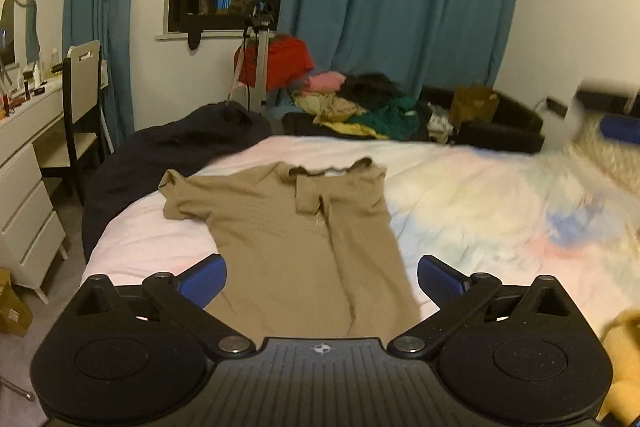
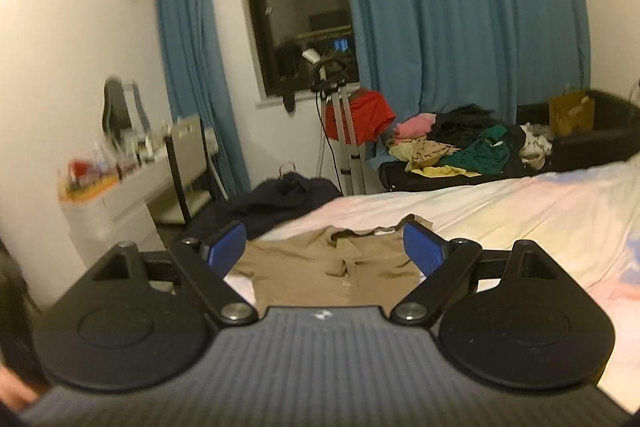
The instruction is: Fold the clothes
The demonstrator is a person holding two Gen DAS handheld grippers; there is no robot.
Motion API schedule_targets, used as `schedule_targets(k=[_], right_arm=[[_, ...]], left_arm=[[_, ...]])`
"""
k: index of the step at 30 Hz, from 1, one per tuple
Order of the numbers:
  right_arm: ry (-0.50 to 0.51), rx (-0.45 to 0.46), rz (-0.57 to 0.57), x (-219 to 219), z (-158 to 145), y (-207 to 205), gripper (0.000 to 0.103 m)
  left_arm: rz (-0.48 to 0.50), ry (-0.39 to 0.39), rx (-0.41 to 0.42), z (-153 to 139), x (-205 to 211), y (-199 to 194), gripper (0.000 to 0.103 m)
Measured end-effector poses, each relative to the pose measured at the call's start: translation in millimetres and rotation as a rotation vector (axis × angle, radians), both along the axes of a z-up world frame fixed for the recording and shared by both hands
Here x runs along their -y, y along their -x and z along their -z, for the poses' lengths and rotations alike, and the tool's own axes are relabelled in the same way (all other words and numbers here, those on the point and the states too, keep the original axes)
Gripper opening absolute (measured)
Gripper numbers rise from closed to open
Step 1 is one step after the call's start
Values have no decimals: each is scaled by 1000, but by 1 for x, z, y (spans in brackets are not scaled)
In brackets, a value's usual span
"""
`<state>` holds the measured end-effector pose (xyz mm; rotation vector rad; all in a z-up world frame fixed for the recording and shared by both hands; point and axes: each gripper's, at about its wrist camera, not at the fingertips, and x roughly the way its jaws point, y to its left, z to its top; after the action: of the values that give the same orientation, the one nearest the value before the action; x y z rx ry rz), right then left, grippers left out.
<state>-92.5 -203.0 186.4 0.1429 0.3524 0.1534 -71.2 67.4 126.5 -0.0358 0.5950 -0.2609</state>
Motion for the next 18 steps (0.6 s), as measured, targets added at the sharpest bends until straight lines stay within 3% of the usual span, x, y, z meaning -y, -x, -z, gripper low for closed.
schedule_targets(k=[3,7,12,18], right_arm=[[40,-23,-34,-14,5,-12,87],[52,-86,-85,-33,28,-44,87],[81,-150,-104,-58,62,-103,87],[112,-216,-123,-89,126,-203,87]], left_arm=[[-6,3,14,-14,-2,-4,103],[-35,-9,51,-6,-6,-18,103],[-31,83,62,31,-30,-73,103],[-87,97,60,95,-72,-130,102]])
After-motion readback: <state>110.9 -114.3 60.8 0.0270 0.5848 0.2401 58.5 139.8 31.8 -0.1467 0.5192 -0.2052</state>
